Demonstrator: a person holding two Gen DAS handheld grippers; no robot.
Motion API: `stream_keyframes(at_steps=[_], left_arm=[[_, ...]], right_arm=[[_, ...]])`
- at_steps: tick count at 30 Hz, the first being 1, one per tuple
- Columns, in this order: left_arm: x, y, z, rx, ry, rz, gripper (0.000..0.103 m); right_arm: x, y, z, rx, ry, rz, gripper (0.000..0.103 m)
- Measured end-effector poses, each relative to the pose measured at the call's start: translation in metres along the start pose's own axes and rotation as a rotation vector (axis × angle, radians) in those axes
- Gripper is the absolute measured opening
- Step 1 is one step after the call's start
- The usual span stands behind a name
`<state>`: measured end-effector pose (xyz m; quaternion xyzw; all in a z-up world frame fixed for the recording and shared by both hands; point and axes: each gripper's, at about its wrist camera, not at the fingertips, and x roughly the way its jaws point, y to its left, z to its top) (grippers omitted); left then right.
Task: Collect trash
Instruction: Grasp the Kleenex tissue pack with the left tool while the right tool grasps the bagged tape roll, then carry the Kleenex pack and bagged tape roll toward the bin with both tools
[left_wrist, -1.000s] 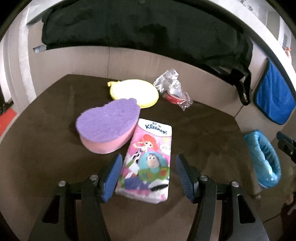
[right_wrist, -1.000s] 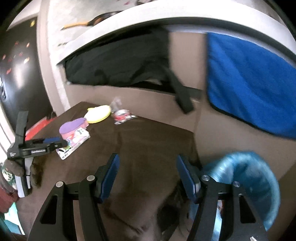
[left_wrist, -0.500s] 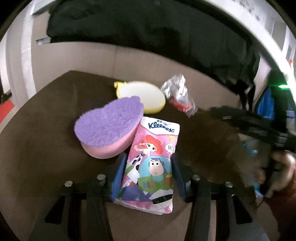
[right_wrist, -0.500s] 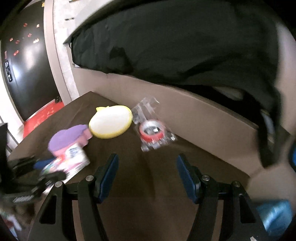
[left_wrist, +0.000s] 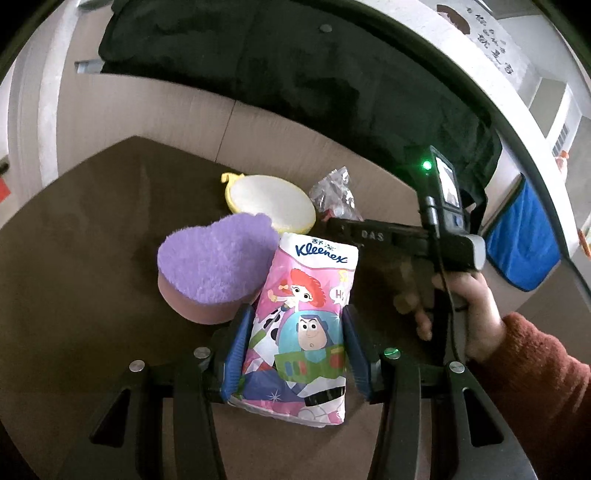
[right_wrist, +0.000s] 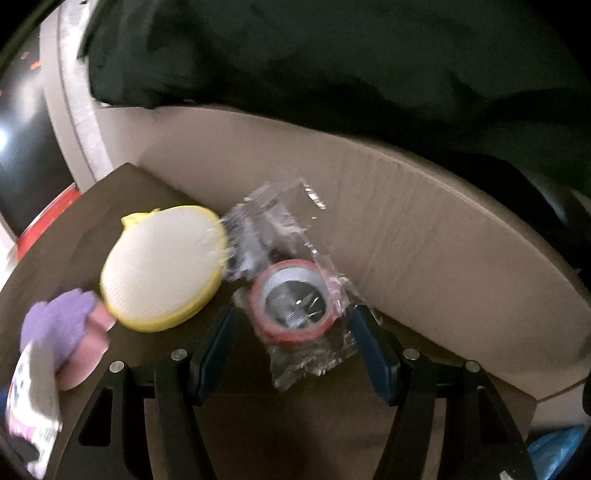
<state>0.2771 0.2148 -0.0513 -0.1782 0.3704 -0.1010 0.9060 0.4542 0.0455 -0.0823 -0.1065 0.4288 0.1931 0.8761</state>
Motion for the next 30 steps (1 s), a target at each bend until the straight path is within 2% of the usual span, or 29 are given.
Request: stream_keyframes(at_steps=[6, 7, 8, 13, 20, 30], left_arm=[[0.002, -0.002, 0.0, 0.003, -0.01, -0.004, 0.049], [0.002, -0.002, -0.001, 0.004, -0.012, -0.002, 0.049], [0.002, -0.001, -0.001, 0.007, -0.014, 0.003, 0.049], [-0.002, -0.004, 0.0, 0.022, -0.037, 0.047, 0.049], [-0.009, -0.033, -0.003, 0.081, -0.062, 0.1, 0.049], [-0.014, -0.127, -0.011, 0.189, -0.126, 0.064, 0.049]], right_arm=[[0.006, -0.005, 0.002, 0.005, 0.013, -0.001, 0.061], [0.005, -0.006, 0.002, -0.004, 0.018, 0.003, 0.059], [0.004, -0.007, 0.001, -0.01, 0.018, 0.008, 0.051], [-0.018, -0.014, -0.012, -0.001, 0.006, 0.054, 0.048], [-0.087, -0.024, -0.054, 0.007, -0.051, 0.085, 0.048], [-0.198, -0.074, -0.115, 0.088, -0.183, 0.04, 0.048]])
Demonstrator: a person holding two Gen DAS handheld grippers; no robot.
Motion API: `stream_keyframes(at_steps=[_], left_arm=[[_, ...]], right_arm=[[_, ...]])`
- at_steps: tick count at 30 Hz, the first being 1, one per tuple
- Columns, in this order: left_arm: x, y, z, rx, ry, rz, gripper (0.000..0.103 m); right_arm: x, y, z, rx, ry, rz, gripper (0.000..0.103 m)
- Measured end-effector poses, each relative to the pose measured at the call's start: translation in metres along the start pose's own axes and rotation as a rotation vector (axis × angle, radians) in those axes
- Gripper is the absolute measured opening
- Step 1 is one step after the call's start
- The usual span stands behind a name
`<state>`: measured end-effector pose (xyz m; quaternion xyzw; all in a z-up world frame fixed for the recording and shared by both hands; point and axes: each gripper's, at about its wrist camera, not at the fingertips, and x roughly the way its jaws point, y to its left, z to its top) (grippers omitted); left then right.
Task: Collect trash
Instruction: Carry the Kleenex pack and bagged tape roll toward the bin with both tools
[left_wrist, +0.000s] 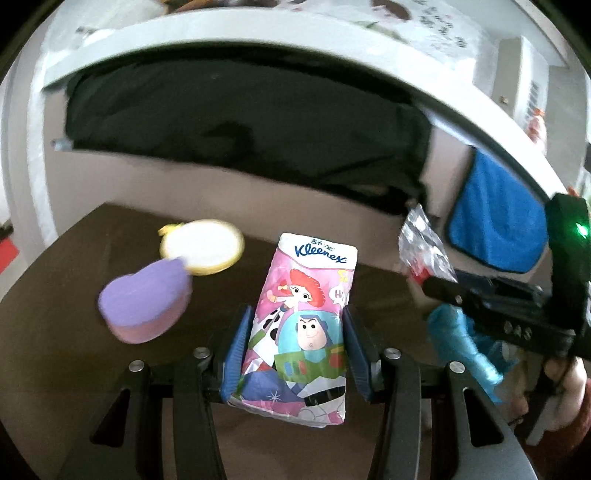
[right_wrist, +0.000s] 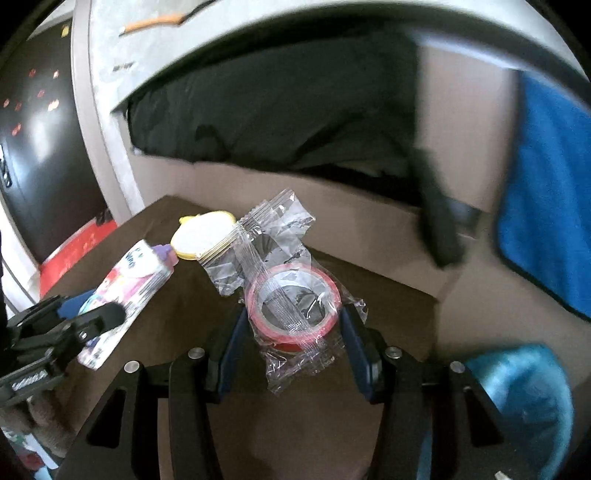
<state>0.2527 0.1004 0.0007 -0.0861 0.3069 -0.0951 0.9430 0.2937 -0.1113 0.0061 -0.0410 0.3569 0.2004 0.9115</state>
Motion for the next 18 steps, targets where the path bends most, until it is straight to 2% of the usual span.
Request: stream_keyframes(at_steps=[3, 8, 14, 18], left_arm=[[0.002, -0.042, 0.004, 0.042, -0.03, -0.028, 0.049], [0.01, -0.113, 0.004, 0.126, -0.056, -0.087, 0.049], [0.029, -0.182, -0.003, 0.178, -0.031, -0.163, 0.05], [0.047, -0.219, -0.009, 0.198, -0.012, -0.198, 0.05]], right_arm=[[-0.026, -0.012, -0.011, 0.02, -0.044, -0.036, 0.048], [-0.085, -0.055, -0.036, 0.079, -0.108, -0.109, 0.048], [-0.135, -0.114, -0.062, 0.159, -0.157, -0.213, 0.048], [-0.148, -0.146, -0.079, 0.21, -0.159, -0.253, 0.048]])
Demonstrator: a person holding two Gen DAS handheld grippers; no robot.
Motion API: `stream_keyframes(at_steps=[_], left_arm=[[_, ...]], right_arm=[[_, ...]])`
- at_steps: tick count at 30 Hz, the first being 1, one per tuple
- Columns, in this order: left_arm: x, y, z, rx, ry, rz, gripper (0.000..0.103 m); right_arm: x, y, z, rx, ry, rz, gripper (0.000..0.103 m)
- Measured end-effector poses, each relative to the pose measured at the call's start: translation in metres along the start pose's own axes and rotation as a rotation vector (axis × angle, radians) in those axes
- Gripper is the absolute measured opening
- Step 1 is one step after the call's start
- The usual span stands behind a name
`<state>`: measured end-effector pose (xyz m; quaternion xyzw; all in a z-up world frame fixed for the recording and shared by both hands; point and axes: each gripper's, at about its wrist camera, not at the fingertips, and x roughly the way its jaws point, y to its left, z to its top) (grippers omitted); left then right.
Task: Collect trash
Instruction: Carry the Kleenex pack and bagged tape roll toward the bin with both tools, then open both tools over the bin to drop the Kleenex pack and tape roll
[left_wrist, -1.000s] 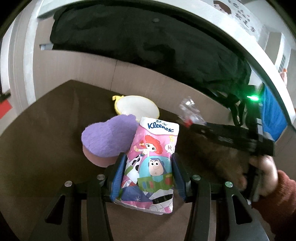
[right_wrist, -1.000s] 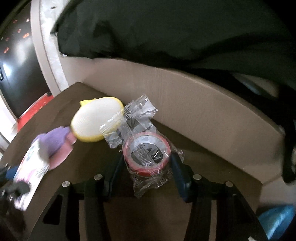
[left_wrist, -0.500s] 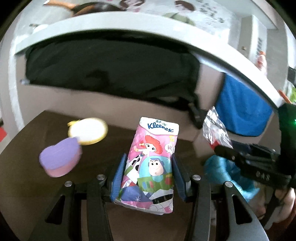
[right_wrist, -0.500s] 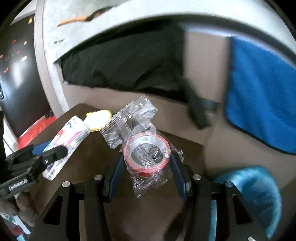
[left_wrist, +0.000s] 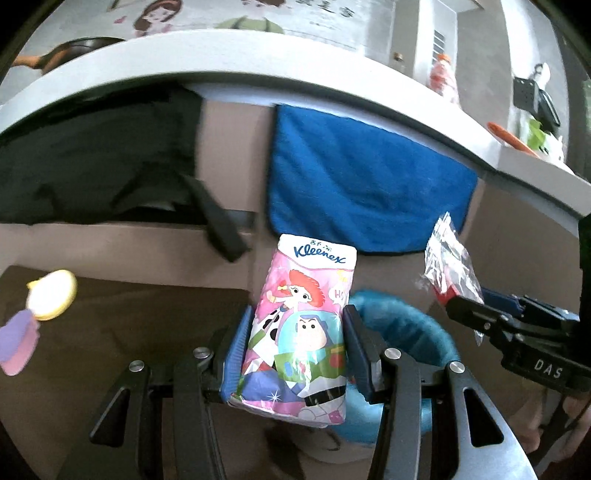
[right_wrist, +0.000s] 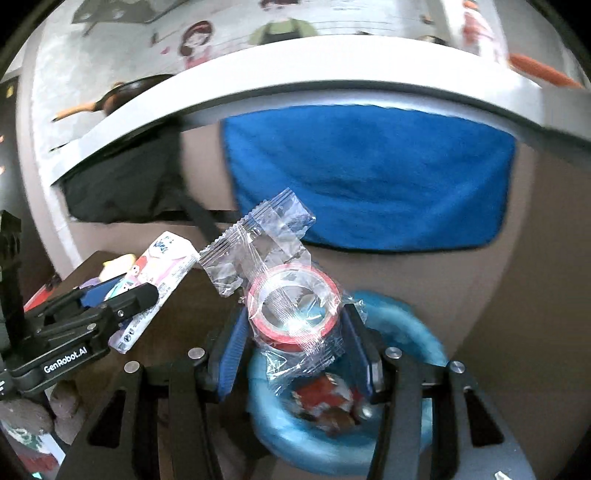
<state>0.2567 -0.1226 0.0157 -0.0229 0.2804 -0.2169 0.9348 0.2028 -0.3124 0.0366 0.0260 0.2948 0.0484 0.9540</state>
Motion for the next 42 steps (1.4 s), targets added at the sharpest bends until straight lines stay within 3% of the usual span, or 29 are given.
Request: stream_keyframes(at_steps=[9, 18, 42], left_arm=[[0.047, -0.031, -0.013, 0.047, 0.078, -0.051, 0.05], [0.087, -0.046, -0.024, 0.057, 0.148, -0.061, 0.05], [0.117, -0.045, -0.037, 0.024, 0.217, -0.091, 0.05]], right_arm=[[0.009, -0.047, -0.032, 0.063, 0.016, -0.058, 0.048], [0.04, -0.082, -0.055, 0.146, 0.077, -0.045, 0.048], [0.076, -0.087, -0.062, 0.159, 0.126, -0.04, 0.048]])
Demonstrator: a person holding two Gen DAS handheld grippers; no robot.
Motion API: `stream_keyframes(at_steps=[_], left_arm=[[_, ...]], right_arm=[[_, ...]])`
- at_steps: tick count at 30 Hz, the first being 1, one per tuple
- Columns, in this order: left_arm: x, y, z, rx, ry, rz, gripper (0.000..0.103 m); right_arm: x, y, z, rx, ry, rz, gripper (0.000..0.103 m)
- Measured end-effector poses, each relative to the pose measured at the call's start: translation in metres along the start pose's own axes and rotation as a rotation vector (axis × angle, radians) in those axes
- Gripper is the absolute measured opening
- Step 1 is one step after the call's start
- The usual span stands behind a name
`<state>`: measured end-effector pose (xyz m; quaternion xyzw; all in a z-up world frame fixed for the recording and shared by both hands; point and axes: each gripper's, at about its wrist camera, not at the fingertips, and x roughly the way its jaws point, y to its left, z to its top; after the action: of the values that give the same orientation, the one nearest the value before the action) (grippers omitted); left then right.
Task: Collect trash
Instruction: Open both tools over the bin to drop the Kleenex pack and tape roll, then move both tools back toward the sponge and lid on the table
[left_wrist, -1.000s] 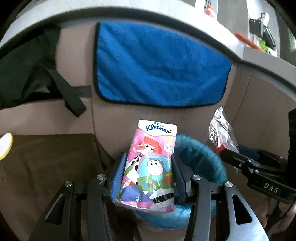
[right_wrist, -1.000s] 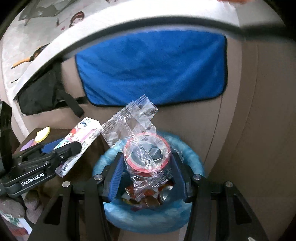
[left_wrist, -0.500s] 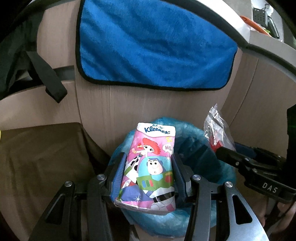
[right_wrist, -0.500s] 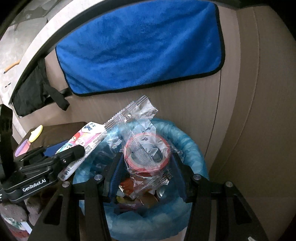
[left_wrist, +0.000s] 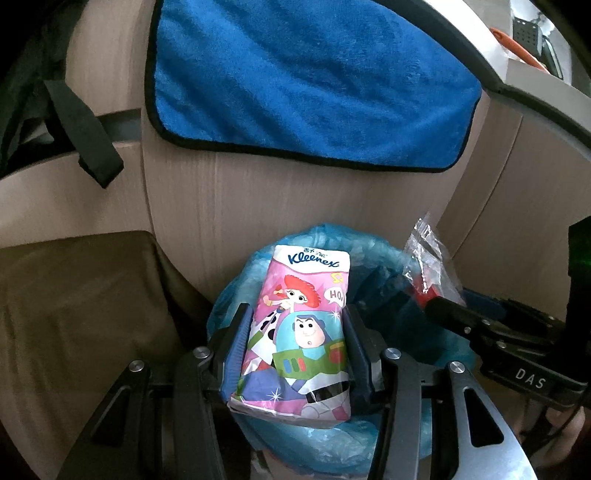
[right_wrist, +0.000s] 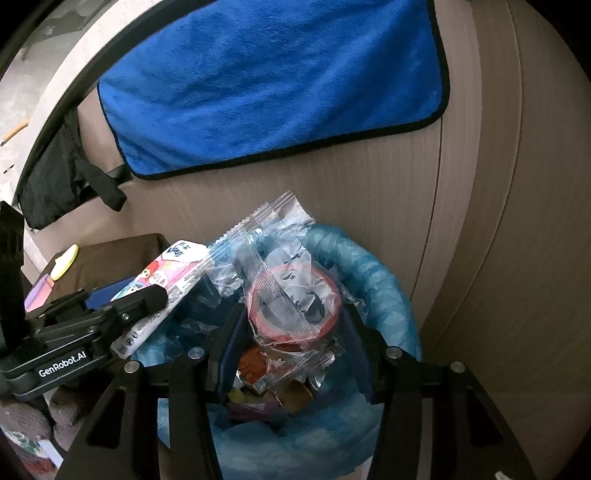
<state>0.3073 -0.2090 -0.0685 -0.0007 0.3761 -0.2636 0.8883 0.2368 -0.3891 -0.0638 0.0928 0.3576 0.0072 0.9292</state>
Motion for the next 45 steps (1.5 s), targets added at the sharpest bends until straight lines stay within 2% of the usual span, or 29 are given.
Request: stream_keyframes(at_steps=[4, 6, 10, 14, 18, 21, 25, 30, 33, 39, 45], left_arm=[[-0.001, 0.006, 0.004, -0.028, 0.015, -0.073, 0.06], [-0.007, 0.01, 0.008, -0.046, -0.002, -0.089, 0.066], [-0.026, 0.017, 0.013, -0.067, -0.026, -0.105, 0.07], [-0.058, 0.036, 0.018, -0.074, -0.061, -0.081, 0.07], [-0.096, 0.069, 0.012, -0.071, -0.092, -0.005, 0.07], [-0.13, 0.105, 0.003, -0.085, -0.117, 0.078, 0.07], [-0.182, 0.168, -0.013, -0.116, -0.161, 0.225, 0.07], [-0.236, 0.251, -0.035, -0.245, -0.193, 0.345, 0.073], [-0.256, 0.29, -0.052, -0.297, -0.19, 0.344, 0.085], [-0.26, 0.356, -0.077, -0.373, -0.145, 0.35, 0.085], [-0.238, 0.404, -0.076, -0.422, -0.095, 0.322, 0.085]], right_arm=[[0.001, -0.002, -0.001, 0.02, 0.0, -0.003, 0.055], [-0.001, -0.003, -0.002, 0.025, -0.011, -0.007, 0.059], [-0.007, -0.003, 0.0, 0.036, -0.022, -0.005, 0.059], [-0.016, 0.004, 0.002, 0.039, -0.036, -0.001, 0.059], [-0.029, 0.024, 0.006, 0.012, -0.055, 0.02, 0.059], [-0.039, 0.05, 0.009, -0.028, -0.073, 0.05, 0.059], [-0.046, 0.097, 0.015, -0.107, -0.09, 0.098, 0.059], [-0.041, 0.158, 0.023, -0.189, -0.077, 0.17, 0.059], [-0.032, 0.197, 0.027, -0.226, -0.056, 0.222, 0.059], [-0.006, 0.266, 0.031, -0.299, 0.012, 0.288, 0.059], [0.023, 0.323, 0.036, -0.39, 0.048, 0.296, 0.059]])
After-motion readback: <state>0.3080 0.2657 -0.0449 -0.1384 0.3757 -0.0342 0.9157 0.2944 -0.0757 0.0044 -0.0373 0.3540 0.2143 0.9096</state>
